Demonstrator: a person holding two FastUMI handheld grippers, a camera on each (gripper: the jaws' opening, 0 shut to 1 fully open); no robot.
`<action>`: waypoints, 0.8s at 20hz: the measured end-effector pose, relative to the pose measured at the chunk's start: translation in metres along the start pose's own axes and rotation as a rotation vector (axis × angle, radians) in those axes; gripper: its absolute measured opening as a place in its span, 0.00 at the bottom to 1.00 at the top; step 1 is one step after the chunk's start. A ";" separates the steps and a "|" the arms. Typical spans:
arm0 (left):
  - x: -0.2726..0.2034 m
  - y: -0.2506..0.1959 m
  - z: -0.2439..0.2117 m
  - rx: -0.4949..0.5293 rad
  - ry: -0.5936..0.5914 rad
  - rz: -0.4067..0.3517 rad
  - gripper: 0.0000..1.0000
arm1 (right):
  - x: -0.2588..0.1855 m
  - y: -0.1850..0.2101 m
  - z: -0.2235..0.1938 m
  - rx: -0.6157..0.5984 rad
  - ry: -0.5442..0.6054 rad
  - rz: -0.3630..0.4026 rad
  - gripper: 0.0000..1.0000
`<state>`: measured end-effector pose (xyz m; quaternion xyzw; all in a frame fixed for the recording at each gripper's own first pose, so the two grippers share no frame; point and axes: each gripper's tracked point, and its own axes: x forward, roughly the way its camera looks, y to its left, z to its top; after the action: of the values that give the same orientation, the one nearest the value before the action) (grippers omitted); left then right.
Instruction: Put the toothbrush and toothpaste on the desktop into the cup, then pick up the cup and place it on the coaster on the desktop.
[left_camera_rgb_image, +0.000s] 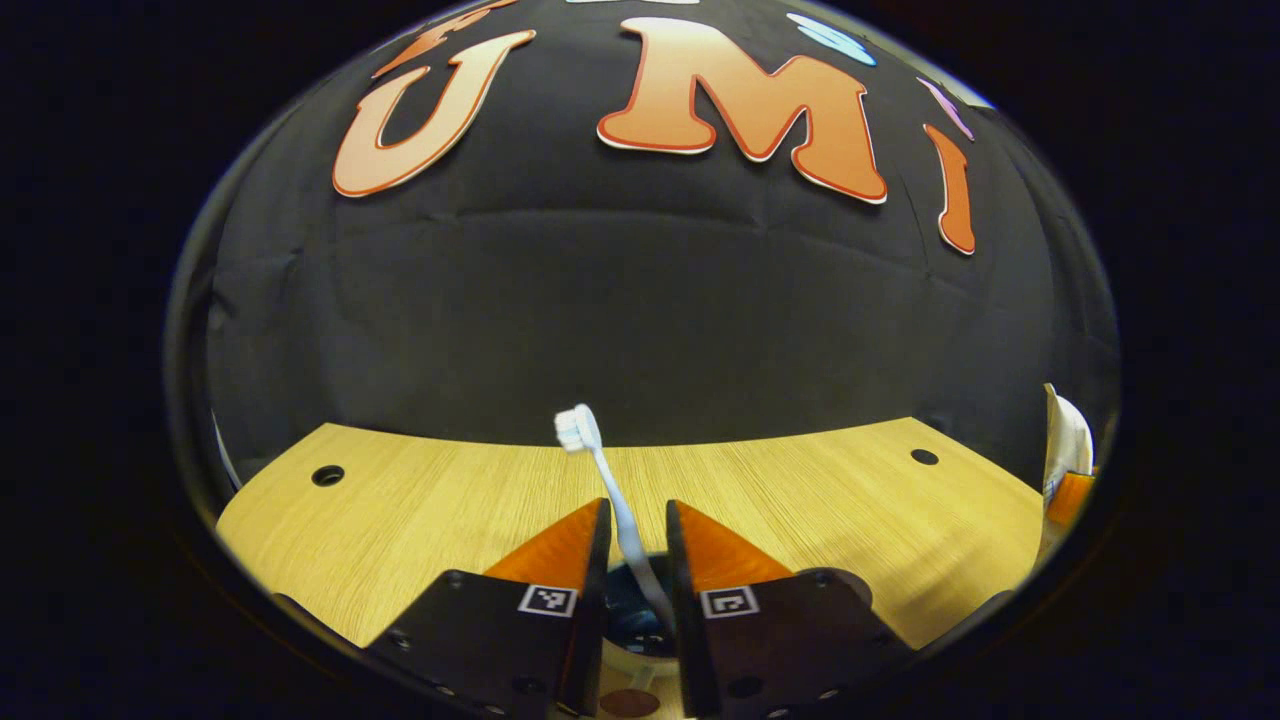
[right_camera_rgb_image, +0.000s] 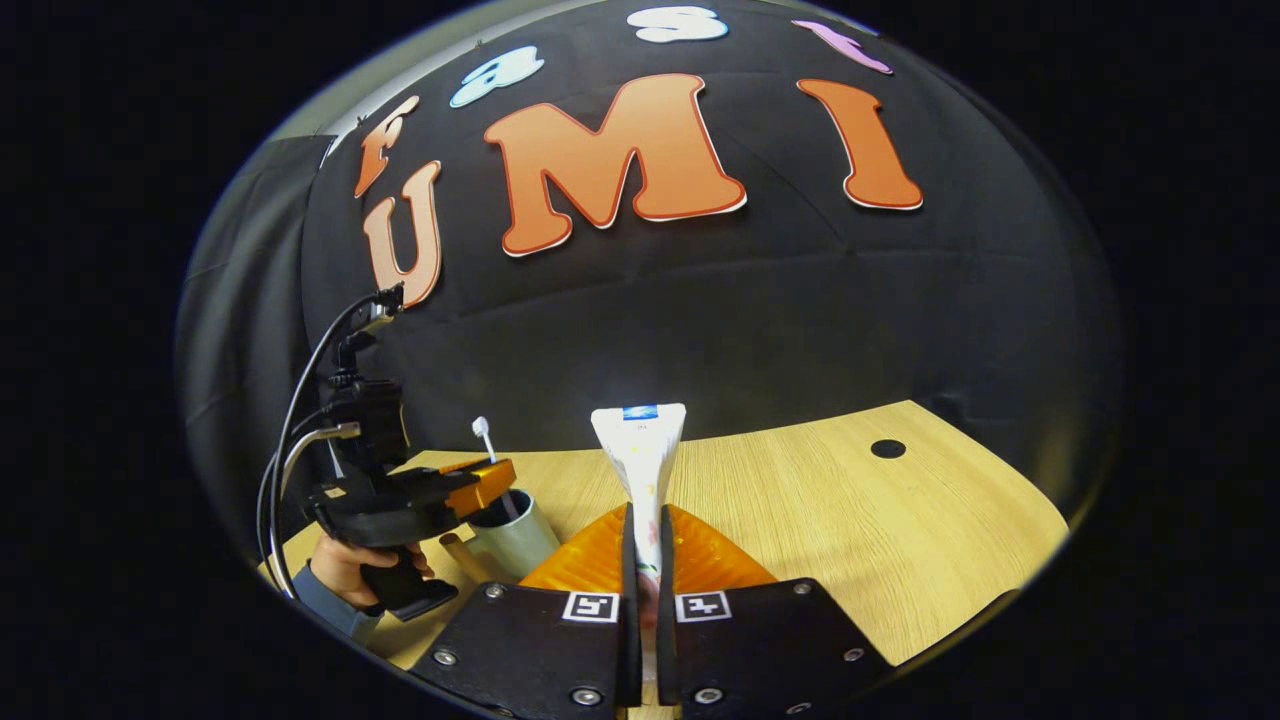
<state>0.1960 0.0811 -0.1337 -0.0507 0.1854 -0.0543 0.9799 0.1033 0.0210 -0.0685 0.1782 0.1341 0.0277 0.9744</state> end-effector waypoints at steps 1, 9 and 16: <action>-0.004 -0.001 0.001 -0.009 0.000 -0.008 0.36 | 0.001 0.002 0.003 0.001 -0.013 0.002 0.06; -0.062 0.012 -0.007 0.018 0.021 0.001 1.00 | 0.009 0.020 0.020 0.034 -0.051 0.047 0.07; -0.126 0.030 -0.007 0.099 -0.016 0.010 1.00 | 0.016 0.063 0.059 0.029 -0.207 0.157 0.07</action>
<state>0.0792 0.1261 -0.0986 -0.0018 0.1747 -0.0581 0.9829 0.1348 0.0615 0.0033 0.2040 0.0190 0.0834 0.9752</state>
